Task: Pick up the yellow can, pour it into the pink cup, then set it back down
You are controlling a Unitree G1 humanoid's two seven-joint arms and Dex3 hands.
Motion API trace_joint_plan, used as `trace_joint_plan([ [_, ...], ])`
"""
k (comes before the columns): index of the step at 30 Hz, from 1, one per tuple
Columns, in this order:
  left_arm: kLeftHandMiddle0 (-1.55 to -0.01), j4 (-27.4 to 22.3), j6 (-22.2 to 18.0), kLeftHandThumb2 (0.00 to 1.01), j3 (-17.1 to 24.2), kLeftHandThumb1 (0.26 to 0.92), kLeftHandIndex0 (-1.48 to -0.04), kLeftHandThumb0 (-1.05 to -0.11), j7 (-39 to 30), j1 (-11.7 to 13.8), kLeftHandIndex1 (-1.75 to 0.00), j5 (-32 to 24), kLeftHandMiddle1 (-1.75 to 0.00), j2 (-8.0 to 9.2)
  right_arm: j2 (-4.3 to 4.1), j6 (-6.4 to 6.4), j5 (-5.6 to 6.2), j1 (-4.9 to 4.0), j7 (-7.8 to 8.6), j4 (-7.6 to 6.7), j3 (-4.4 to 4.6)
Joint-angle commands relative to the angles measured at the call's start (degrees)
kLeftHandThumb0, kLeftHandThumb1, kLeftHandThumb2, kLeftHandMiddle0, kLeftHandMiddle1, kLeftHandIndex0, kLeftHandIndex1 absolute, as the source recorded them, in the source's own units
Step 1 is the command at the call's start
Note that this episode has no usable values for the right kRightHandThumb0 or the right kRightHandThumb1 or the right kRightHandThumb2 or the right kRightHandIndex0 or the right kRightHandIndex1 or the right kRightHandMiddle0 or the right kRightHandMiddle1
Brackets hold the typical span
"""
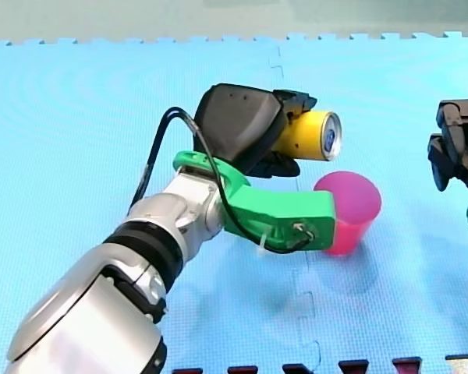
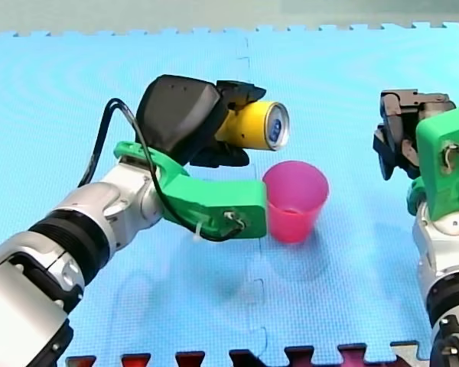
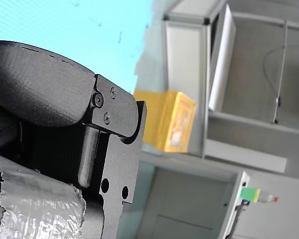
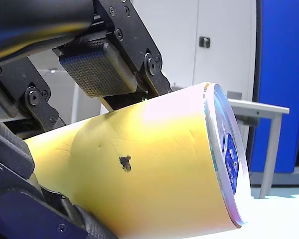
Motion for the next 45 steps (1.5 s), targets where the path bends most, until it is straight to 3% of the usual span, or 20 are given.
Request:
trace_joint_plan([
  [1, -1.34, -0.08, 0.03, 0.0, -0.02, 0.855, -1.19, -0.394, 0.61, -0.7, 0.0, -0.17, -0.05, 0.17, -0.22, -0.04, 0.1, -0.25, -0.07, 0.05, -0.03],
  [12, -1.33, -0.08, -0.48, 0.0, -1.97, 0.853, -1.2, -0.385, 3.95, -0.8, -0.01, 1.81, -0.07, 0.71, -0.19, 0.3, 0.36, -0.47, 0.27, 0.25, -0.28],
  [20, -1.33, -0.09, -0.14, 0.0, -2.54, 0.855, -1.19, -0.388, 2.8, -1.15, 0.0, 1.89, -0.12, 0.93, -0.13, 0.47, 1.01, -0.46, 1.33, 0.27, -0.79],
  [21, -1.32, -0.1, -0.12, 0.0, -2.58, 0.856, -1.19, -0.387, 2.75, -1.16, 0.0, 1.89, -0.14, 0.96, -0.11, 0.51, 0.96, -0.47, 1.27, 0.26, -0.78],
  [23, -1.08, -0.14, -0.12, 0.0, -2.66, 0.857, -1.19, -0.389, 2.72, -1.16, -0.01, 1.9, -0.6, 1.03, -0.05, 0.57, 0.88, -0.47, 1.09, 0.22, -0.75],
  [24, -1.0, -0.16, -0.13, 0.0, -2.71, 0.857, -1.19, -0.389, 2.72, -1.16, -0.01, 1.91, -0.74, 1.06, -0.01, 0.58, 0.85, -0.46, 1.01, 0.19, -0.73],
  [26, -0.93, -0.23, -0.1, 0.0, -2.78, 0.857, -1.2, -0.39, 2.69, -1.22, -0.01, 1.92, -0.89, 1.05, 0.02, 0.59, 0.81, -0.48, 0.9, 0.16, -0.7],
  [45, -0.85, -0.31, 1.6, 0.0, -4.49, 0.86, -1.15, -0.392, 3.67, -1.43, 0.0, 3.14, -0.98, 0.87, -0.07, 0.61, 0.9, -0.51, 1.23, 0.36, -0.95],
])
